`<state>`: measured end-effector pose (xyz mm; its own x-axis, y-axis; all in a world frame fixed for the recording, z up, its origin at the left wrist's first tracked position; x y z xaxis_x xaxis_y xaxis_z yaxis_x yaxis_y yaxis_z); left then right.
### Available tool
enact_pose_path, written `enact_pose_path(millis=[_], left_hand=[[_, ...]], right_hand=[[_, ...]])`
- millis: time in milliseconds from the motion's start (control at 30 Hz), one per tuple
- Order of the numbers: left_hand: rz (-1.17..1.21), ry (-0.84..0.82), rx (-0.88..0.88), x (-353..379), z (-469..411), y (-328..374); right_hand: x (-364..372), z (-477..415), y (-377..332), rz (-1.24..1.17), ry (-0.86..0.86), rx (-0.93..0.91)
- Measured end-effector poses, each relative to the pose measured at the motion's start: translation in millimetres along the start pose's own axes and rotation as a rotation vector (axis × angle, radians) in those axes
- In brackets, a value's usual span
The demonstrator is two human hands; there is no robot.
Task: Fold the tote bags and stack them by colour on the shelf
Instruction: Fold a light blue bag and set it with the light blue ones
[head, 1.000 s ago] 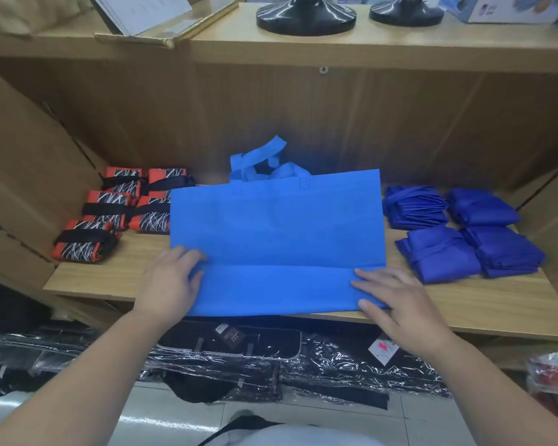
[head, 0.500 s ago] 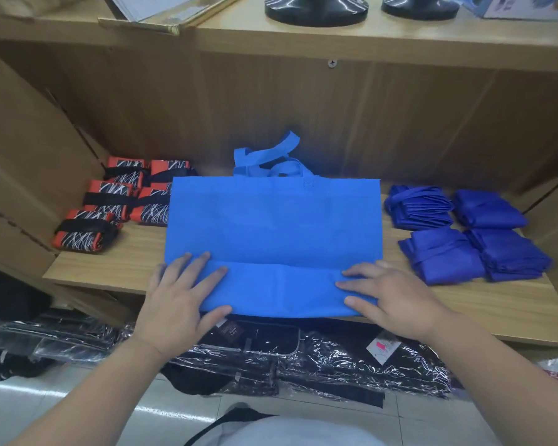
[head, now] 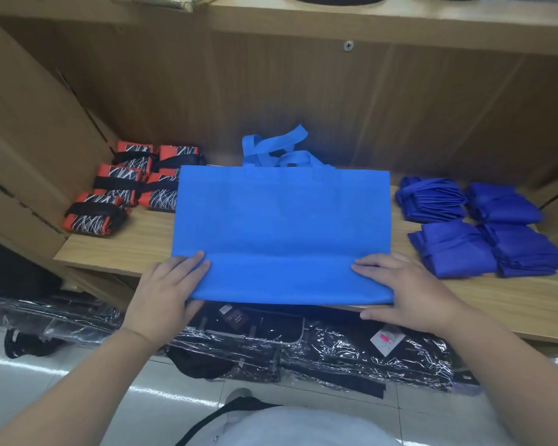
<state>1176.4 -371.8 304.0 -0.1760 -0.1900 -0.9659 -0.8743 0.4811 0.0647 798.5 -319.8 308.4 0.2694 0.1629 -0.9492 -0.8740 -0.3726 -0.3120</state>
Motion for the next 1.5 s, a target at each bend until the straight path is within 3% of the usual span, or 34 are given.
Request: enact_pose_path(millis=[200,367,467,600,767,900,1067,1167,1233,1367,1433,1500], left_hand=[[0.330,-0.067,-0.127,-20.1,-11.0,-16.3],[0.666,-0.198,-0.468,-26.6,-14.9,-36.9],[0.902,-0.189,-0.594,-23.8,-18.0,-48.2],[1.197,-0.162,-0.659,-22.1,-22.0,-54.0],[1.278,-0.096,-0.685,-16.5,-31.9,-55.1],[1.214,-0.077,-0.713,-7.6,-42.2,-50.2],[0.859,-0.129,-0.740,5.8,-49.9,-61.5],[0.761,-0.120,-0.714,3.1,-53.6,-60.5],[0.689,-0.070,-0.654,-1.1,-55.5,-58.5],[0.442,0.093,-0.419,-13.0,-58.1,-49.5],[0.239,0.233,-0.234,-22.5,-58.5,-34.9],[0.135,0.284,-0.072,-24.8,-59.3,-16.7]], right_hand=[[-23.1,8.8,3.6,-0.185,0.113,0.151],[-25.1,17.4,16.0,-0.411,0.128,0.275],[-25.4,22.4,15.0,-0.583,0.180,0.290],[-23.7,28.0,6.1,-0.814,0.269,0.314],[-13.7,25.4,5.1,-1.000,0.297,0.452],[-9.2,25.9,18.4,-0.828,0.409,0.609],[-22.0,22.1,18.9,-0.345,0.413,0.694],[-24.0,24.5,12.9,-0.186,0.489,0.711],[-27.2,23.4,3.9,-0.012,0.545,0.623],[-32.3,7.5,-36.5,0.276,0.616,0.249],[-17.6,-2.1,-47.5,0.237,0.540,0.087],[-1.4,-3.7,-43.0,0.110,0.452,0.039]])
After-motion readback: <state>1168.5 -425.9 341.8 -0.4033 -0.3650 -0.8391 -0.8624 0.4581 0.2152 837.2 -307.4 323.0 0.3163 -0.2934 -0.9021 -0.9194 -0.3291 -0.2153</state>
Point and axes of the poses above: each hand's wrist, its own z-axis away from the middle knuckle, its own x-axis out of the palm, y = z × x, the point moved 8 cm from there along -z, towards the middle knuckle, and after that the axes turned 7 degrees about -x, right-handed, at the moved point
